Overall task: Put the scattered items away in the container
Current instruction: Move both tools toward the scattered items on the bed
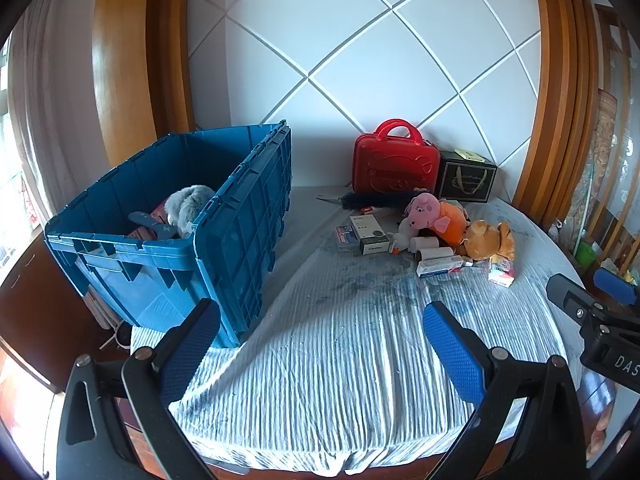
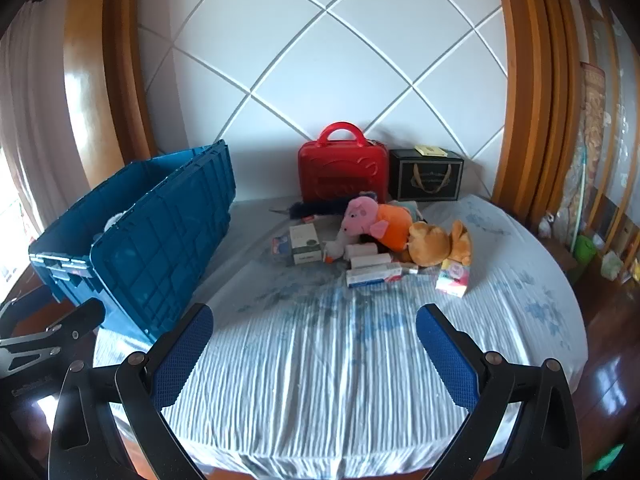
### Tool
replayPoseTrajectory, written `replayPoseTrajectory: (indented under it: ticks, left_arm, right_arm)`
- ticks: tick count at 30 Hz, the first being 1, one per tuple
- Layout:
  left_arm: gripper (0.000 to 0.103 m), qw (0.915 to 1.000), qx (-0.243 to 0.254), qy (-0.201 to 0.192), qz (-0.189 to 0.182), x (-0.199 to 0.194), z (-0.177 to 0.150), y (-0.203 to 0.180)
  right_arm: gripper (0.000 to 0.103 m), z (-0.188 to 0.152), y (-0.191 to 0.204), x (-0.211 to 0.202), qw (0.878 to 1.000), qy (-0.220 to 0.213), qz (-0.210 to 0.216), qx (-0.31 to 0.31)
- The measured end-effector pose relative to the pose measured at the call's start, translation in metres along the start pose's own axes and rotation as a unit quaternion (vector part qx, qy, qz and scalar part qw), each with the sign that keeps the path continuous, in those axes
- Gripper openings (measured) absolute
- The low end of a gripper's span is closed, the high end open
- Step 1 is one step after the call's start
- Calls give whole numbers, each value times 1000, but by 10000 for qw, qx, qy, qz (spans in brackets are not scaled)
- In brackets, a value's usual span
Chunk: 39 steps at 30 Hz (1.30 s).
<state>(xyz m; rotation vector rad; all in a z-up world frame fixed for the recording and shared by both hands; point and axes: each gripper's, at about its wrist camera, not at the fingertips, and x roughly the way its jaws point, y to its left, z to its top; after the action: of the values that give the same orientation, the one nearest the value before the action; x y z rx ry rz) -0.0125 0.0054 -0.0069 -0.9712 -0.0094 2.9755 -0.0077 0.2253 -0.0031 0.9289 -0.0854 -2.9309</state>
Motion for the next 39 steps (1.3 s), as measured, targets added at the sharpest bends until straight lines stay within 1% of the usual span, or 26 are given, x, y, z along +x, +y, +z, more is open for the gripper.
replayPoseTrajectory:
  ticks: [11, 13, 16, 17, 20, 22, 25, 28, 30, 34, 39]
  left_arm:
    - [103, 10000, 30, 8, 10, 0, -2, -3]
    - [103, 9999, 22, -26, -111, 1, -3, -5]
    - [103, 9990, -62, -14, -449, 7, -5, -9]
    - [103, 9987, -113, 30, -499, 10, -5, -12]
    - [103, 9988, -172, 175, -429, 22, -7, -29]
    - [103, 9978, -270, 234, -561, 31, -9, -42]
    - [103, 9981, -207, 306, -498, 47, -12, -71]
    - [103, 9973, -73, 418, -597, 71, -13, -100]
    - [103, 9965, -13, 567, -621, 91, -12, -115]
    - [103, 9955, 129, 718, -600, 128, -6, -138]
    - [103, 9952, 284, 693, -626, 177, 10, -158]
  right_arm:
    - [103, -2, -4, -1, 10000, 15, 24, 15]
    - [103, -3, -6, -1, 10000, 16, 38, 18]
    - [103, -5, -16, -1, 10000, 18, 22, 58]
    - [103, -6, -21, 0, 10000, 42, -6, 86]
    - [103, -11, -42, 6, 9997, 149, -113, 172]
    - [103, -15, -59, 11, 9993, 230, -183, 220]
    - [103, -22, -90, 24, 9984, 398, -261, 311]
    - [103, -29, -120, 43, 9975, 539, -350, 299]
    - [103, -33, -137, 57, 9963, 643, -459, 350]
    - [103, -35, -167, 91, 9929, 953, -502, 513]
    - [103, -23, -190, 127, 9900, 1073, -646, 656]
